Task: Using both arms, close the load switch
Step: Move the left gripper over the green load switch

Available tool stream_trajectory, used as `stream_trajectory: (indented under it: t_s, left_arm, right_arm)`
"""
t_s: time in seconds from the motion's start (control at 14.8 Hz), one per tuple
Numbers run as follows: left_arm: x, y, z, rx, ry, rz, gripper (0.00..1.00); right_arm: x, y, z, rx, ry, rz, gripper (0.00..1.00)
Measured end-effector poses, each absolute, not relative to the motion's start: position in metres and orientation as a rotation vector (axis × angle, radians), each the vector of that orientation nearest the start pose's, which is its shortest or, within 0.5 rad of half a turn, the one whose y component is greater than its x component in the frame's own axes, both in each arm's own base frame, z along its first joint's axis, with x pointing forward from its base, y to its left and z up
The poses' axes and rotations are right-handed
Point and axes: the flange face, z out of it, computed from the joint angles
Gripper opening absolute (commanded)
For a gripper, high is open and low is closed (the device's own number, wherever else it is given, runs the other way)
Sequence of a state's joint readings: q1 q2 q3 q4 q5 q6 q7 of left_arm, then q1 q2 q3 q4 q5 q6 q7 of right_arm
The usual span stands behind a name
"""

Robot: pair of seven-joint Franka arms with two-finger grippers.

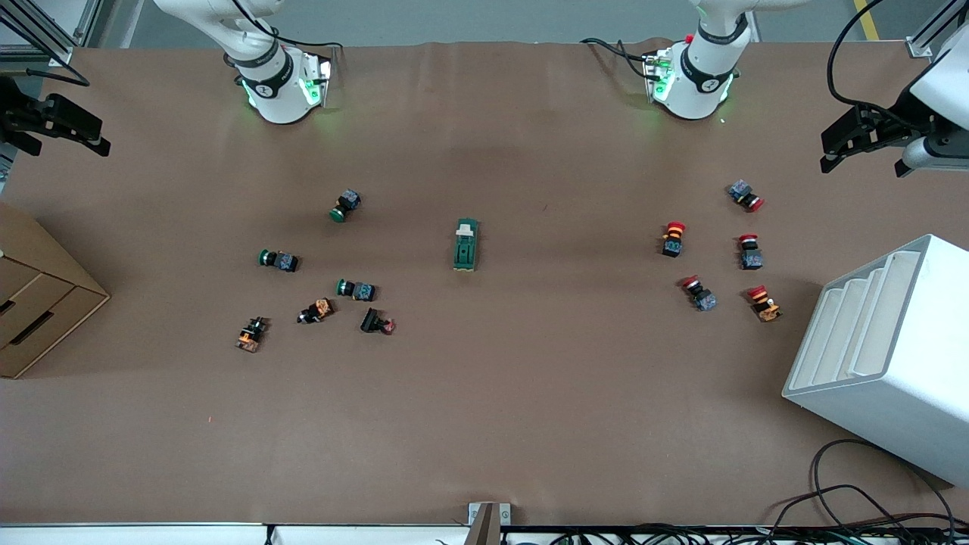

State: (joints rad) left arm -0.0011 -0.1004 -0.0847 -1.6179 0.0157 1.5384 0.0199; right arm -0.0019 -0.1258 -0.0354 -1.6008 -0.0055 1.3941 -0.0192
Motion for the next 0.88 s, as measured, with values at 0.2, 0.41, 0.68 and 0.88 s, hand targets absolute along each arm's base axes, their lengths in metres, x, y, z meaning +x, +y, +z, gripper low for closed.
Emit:
stream_trajectory:
  t_s: [0.2, 0.41, 0.68, 0.88]
  left_arm:
    - [0.520, -0.046, 0.651, -3.114, 0.164, -0.027, 1.00]
    - [0.524, -0.058, 0.646, -3.114, 0.198, -0.018, 1.00]
    - [0.541, -0.161, 0.609, -3.135, 0.265, -0.057, 1.00]
    - [0.527, -0.279, 0.568, -3.191, 0.146, -0.051, 1.00]
  right_arm:
    - [0.495, -0.020, 0.662, -3.137, 0.024, 0.127, 1.00]
    - [0.495, -0.020, 0.662, -3.136, -0.024, 0.127, 1.00]
    - [0.495, -0.020, 0.662, -3.132, -0.048, 0.125, 1.00]
    - [0.496, -0.017, 0.663, -3.104, -0.054, 0.118, 1.00]
